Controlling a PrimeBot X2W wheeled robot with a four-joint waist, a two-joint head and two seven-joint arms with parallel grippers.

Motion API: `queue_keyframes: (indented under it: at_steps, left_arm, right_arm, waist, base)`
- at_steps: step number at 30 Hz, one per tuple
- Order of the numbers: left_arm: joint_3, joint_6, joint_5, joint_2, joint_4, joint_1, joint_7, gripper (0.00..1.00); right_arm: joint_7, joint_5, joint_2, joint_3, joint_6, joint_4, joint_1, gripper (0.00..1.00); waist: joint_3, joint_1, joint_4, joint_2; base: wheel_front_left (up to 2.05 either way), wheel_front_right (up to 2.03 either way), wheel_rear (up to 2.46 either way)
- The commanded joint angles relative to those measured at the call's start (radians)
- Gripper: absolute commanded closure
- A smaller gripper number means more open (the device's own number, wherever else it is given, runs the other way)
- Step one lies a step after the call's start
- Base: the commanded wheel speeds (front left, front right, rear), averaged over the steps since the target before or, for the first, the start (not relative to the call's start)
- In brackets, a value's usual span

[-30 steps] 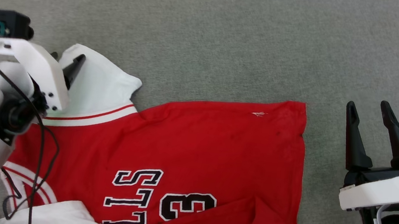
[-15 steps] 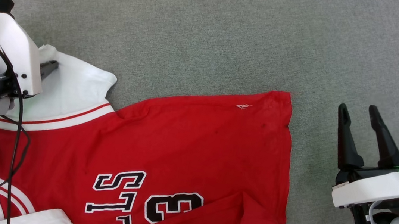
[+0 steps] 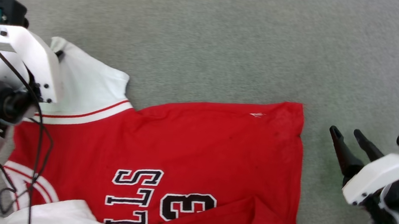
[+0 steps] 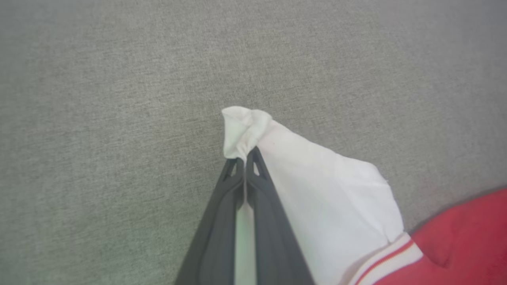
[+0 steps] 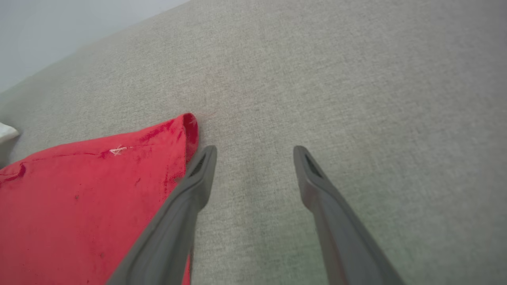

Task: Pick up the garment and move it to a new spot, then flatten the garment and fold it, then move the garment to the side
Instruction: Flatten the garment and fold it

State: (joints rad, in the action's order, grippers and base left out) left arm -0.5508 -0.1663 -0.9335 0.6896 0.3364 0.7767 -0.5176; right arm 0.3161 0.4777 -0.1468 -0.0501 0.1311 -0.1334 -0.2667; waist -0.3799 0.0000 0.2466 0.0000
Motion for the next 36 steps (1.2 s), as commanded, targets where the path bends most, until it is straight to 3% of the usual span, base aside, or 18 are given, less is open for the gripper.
queue_keyframes:
  at_steps: [1,11,20,23,31,36]
  left_arm:
    - [0.0,-0.002,0.007,-0.012,-0.012,-0.025,0.024,1.0]
    - [-0.009,0.008,0.009,-0.062,-0.129,-0.059,0.107,1.0]
    - [-0.019,0.024,0.009,-0.087,-0.147,-0.074,0.144,1.0]
    - [-0.023,0.034,0.003,-0.094,-0.139,-0.079,0.152,1.0]
    - [-0.011,0.047,0.001,-0.109,-0.109,-0.108,0.217,1.0]
    - [0.009,0.036,-0.003,-0.088,-0.127,-0.163,0.267,1.0]
  right_arm:
    - [0.033,0.02,-0.021,0.006,-0.001,-0.006,-0.037,0.0]
    - [0.3,0.072,-0.141,0.102,-0.001,-0.075,-0.164,0.0]
    - [0.508,0.074,-0.153,0.206,-0.001,-0.279,-0.19,0.0]
    - [0.529,0.096,-0.143,0.219,-0.001,-0.318,-0.188,1.0]
    - [0.409,0.111,-0.213,0.167,-0.001,-0.236,-0.272,1.0]
    - [0.36,0.097,-0.219,0.136,-0.001,-0.157,-0.214,1.0]
  waist:
    - [0.024,0.0,-0.034,0.0]
    - [0.018,0.0,-0.15,0.0]
    - [0.0,0.0,-0.2,0.0]
    - [0.007,0.0,-0.206,0.0]
    - [0.065,0.0,-0.223,0.0]
    - [0.125,0.0,-0.232,0.0]
  base:
    - [0.0,0.0,0.0]
    - [0.0,0.0,0.0]
    - [0.0,0.0,0.0]
    - [0.0,0.0,0.0]
    - [0.0,0.0,0.0]
    - [0.0,0.0,0.0]
